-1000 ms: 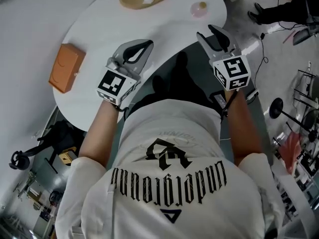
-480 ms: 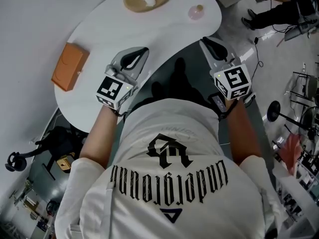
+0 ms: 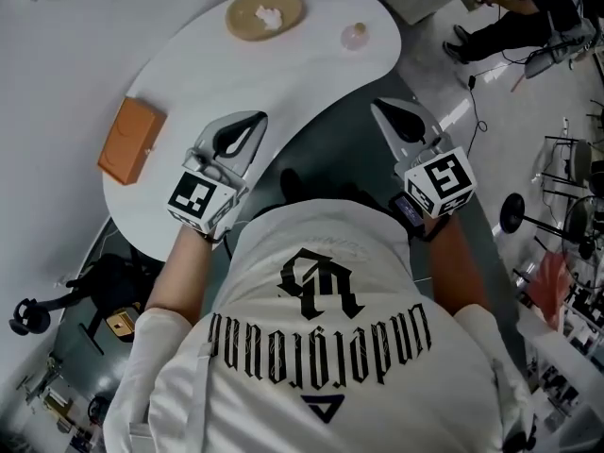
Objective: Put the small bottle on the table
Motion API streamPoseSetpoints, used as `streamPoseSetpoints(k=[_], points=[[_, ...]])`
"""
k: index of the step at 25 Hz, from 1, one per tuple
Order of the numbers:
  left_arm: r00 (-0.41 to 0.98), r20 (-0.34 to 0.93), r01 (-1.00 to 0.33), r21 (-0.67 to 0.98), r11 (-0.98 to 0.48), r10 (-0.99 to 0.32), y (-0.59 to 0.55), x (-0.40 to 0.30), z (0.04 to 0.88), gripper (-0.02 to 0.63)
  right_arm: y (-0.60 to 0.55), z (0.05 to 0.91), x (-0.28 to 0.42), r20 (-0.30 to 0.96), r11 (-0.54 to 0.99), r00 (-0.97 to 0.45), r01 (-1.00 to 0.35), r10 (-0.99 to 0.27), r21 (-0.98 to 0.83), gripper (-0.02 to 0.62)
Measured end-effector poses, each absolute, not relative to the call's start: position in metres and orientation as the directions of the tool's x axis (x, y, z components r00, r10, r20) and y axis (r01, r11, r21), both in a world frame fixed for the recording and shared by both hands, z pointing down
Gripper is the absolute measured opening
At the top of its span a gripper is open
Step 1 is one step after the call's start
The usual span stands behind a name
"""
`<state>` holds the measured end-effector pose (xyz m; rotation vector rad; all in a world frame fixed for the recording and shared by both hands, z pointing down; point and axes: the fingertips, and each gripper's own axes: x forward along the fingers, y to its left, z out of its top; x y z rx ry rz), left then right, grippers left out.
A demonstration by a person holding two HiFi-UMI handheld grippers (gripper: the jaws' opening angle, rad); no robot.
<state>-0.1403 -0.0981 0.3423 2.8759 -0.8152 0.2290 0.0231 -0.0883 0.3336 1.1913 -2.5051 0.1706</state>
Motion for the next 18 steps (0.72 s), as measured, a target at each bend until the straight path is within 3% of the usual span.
streamPoseSetpoints(k=[18], points=[[0.785, 0.169, -0.613, 0.066, -0.788, -0.596, -0.018, -0.042, 0.315, 0.006, 0.004, 0.305, 0.106, 0.303, 0.749, -0.701, -0.659, -0.645, 0.068, 0.002]])
